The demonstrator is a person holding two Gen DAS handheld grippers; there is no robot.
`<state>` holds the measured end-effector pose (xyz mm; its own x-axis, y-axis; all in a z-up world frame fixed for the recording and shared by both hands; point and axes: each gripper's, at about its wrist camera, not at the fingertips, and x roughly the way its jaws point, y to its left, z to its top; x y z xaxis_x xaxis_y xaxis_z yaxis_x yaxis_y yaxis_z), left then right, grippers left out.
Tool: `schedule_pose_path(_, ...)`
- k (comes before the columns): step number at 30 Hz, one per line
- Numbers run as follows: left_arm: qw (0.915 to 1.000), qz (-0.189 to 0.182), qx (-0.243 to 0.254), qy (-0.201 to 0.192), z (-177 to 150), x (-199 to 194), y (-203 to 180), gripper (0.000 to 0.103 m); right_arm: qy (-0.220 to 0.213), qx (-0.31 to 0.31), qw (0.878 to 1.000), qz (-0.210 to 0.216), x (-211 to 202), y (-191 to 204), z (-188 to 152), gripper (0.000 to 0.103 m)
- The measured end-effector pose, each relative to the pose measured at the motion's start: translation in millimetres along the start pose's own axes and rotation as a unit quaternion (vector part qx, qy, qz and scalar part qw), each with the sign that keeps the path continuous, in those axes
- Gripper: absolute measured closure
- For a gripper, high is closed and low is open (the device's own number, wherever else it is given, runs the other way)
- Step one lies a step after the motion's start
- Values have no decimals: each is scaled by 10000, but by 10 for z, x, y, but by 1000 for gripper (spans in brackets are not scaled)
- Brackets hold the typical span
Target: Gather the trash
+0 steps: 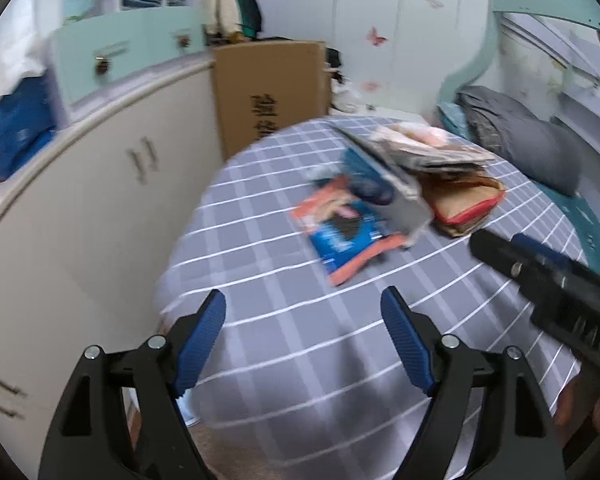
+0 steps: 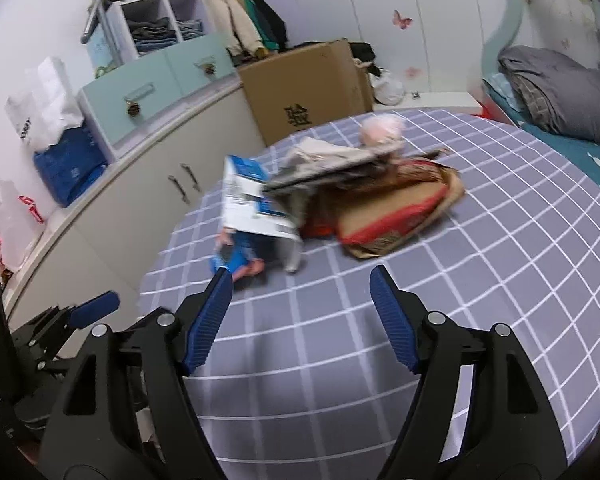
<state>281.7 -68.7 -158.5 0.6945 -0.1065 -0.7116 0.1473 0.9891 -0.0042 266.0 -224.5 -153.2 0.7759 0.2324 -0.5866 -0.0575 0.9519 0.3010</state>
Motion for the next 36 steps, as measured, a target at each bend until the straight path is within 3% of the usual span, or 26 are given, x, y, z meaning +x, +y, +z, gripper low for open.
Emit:
schedule_pose_path(8,9996,42,129,267,122,511,-256,24,127,240,9996,-16,96,-380,-26,29)
schedule_pose_path(14,9975,489,451,222,194,620,-381,24,191,236,9995,14,181,-443,-6,29)
schedule_pose_path(16,9974,480,496,208,235,643,-391,36,201,143,9997,6,206,-409,4,29)
schedule_pose_path(17,9979,321,511,236,244,662,-385,58,206,101,9997,0,217,-405,3,29)
schedule_pose_path(18,9982,206,468,312,252,682,-354,70,213,51,9998,-15,228,-383,6,29)
schedule_pose_path(19,9988,42,360,326,256,686,-310,72,222,-4,9998,-28,239,-341,8,29)
schedule_pose_path(21,9994,-46,185,302,245,675,-225,98,241,-113,9996,-22,260,-279,13,29)
schedule_pose_path(27,9995,-103,-211,201,167,584,47,102,154,-634,9978,-81,281,-27,5,29)
schedule_pose_path(33,9985,-245,-488,-50,112,367,255,102,-130,-1446,9886,-407,279,324,15,29)
schedule_pose_path(35,9980,-268,-551,-152,114,278,305,102,-185,-1679,9844,-501,324,461,38,34)
schedule_pose_path(36,9977,-287,-579,-187,113,238,327,102,-163,-1726,9834,-536,363,498,47,41)
